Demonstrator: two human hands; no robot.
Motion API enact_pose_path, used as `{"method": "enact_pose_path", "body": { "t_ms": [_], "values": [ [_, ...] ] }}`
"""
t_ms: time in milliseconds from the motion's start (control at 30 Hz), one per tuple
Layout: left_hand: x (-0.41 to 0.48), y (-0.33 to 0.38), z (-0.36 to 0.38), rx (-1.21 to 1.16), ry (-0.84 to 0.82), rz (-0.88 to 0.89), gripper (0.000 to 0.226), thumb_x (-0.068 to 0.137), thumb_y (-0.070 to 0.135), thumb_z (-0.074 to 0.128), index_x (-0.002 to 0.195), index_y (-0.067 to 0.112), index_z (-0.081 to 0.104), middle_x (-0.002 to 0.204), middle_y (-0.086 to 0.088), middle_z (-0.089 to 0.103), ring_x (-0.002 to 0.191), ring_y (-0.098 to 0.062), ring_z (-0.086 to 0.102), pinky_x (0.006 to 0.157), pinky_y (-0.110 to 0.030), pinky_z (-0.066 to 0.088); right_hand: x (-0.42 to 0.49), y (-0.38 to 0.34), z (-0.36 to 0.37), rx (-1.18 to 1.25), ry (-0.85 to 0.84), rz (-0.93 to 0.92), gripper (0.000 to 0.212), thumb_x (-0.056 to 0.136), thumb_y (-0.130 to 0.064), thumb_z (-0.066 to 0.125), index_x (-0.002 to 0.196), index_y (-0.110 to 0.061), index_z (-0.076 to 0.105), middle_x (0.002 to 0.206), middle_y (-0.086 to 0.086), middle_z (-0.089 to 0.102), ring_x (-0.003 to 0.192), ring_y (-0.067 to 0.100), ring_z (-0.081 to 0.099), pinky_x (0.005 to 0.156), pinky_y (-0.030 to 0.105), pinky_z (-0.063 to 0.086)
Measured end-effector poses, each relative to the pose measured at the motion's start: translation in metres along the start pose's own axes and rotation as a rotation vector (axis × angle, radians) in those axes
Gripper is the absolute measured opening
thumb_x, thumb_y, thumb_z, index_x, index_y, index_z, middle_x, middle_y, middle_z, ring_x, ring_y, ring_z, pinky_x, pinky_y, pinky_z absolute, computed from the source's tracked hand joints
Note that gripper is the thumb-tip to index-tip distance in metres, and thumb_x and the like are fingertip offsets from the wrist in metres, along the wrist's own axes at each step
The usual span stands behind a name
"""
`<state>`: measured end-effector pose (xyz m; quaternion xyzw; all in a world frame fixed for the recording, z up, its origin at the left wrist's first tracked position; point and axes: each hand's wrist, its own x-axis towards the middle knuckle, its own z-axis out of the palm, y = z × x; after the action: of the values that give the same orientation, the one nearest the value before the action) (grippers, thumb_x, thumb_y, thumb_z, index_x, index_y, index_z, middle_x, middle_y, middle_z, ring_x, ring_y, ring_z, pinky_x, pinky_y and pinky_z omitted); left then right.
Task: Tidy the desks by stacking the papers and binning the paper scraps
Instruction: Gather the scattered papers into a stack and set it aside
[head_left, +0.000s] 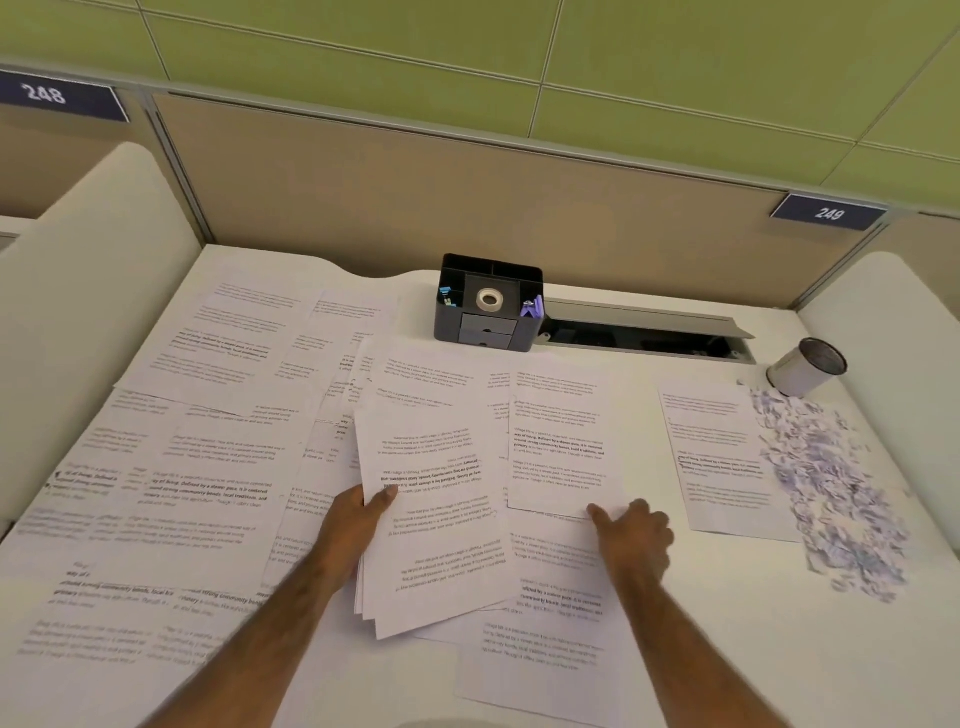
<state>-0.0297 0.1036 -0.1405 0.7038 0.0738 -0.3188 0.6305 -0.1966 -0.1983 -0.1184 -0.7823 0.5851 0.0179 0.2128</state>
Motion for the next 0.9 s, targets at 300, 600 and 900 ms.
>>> {"method": "enact_pose_path", "body": {
  "t_ms": [300, 600, 900],
  "values": [
    [0.000, 0.003, 0.007, 0.099, 0.001, 0.011, 0.023, 0.098, 0.015, 0.065, 0.119, 0.024, 0.065, 0.108, 0.006, 0.073, 0.101, -0.019, 0.070, 0.085, -0.034, 0.056, 0.030, -0.027, 0.006, 0.064, -0.108, 0.072, 0.040, 0.077, -0.026, 0.077, 0.110, -0.009, 0.061, 0.111, 0.014, 0.067, 0.102, 0.036, 0.065, 0.086, 0.041, 0.054],
    [0.003, 0.003, 0.001, 0.184, 0.001, 0.005, 0.024, 0.099, 0.011, 0.061, 0.118, 0.025, 0.066, 0.114, 0.005, 0.074, 0.104, -0.019, 0.071, 0.098, -0.046, 0.055, 0.039, -0.029, -0.009, 0.685, -0.040, 0.095, 0.009, 0.080, -0.002, 0.067, 0.079, -0.003, 0.058, 0.080, 0.012, 0.064, 0.078, 0.031, 0.063, 0.060, 0.029, 0.046],
    [-0.002, 0.009, 0.007, 0.132, 0.047, 0.018, 0.018, 0.102, 0.033, 0.060, 0.115, 0.024, 0.069, 0.110, 0.004, 0.076, 0.101, -0.020, 0.072, 0.093, -0.044, 0.058, 0.022, -0.029, -0.034, 1.367, -0.262, 0.467, 0.012, 0.090, 0.014, 0.059, 0.090, 0.002, 0.057, 0.094, 0.020, 0.061, 0.075, 0.033, 0.061, 0.045, 0.027, 0.056]
  ]
}}
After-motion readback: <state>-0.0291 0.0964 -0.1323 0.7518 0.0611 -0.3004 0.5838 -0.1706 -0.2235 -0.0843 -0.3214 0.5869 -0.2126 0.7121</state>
